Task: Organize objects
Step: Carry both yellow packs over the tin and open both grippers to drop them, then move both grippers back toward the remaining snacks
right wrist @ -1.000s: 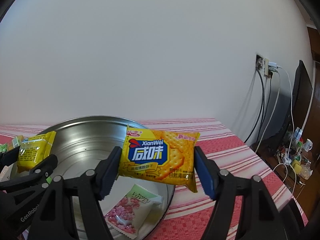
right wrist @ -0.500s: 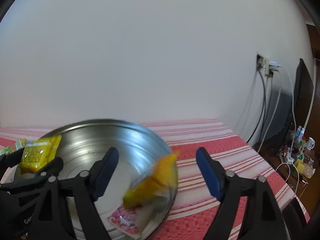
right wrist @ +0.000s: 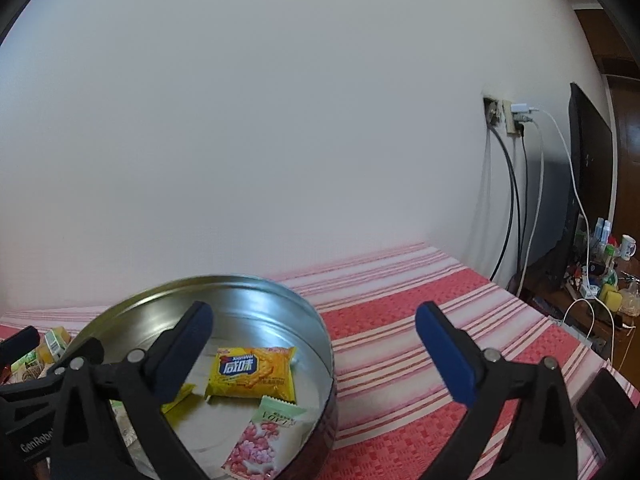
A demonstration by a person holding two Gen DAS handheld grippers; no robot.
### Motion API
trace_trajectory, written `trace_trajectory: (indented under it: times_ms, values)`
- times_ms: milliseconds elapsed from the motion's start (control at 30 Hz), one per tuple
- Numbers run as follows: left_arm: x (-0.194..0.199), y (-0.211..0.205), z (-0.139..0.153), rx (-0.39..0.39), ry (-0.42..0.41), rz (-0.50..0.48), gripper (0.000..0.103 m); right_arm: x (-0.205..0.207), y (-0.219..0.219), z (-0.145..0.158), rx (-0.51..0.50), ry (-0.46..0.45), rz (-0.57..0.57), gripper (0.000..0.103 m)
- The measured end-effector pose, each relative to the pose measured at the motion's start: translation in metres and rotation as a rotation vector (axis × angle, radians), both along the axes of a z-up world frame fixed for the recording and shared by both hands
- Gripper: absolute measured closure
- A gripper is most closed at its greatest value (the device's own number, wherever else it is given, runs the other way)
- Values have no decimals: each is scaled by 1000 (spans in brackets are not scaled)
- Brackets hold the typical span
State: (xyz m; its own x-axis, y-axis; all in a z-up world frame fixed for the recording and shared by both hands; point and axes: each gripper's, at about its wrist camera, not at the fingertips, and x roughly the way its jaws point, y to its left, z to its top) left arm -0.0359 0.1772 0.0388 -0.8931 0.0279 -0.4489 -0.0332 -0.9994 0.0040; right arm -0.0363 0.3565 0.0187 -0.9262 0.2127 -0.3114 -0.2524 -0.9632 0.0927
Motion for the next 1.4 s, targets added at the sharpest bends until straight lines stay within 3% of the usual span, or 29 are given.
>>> trace_trajectory:
  times_ms: [633,833,1400]
  values:
    - [22,-66,-7,-90,59,159,6,16,1,4,-11,61,-112,0]
    - [35,-92,-6,-60,39,177,6,27,-9,8,-2,79,-159,0]
    - [39,-144,-14,-37,-6,209,6,53,-59,12,9,87,-143,0]
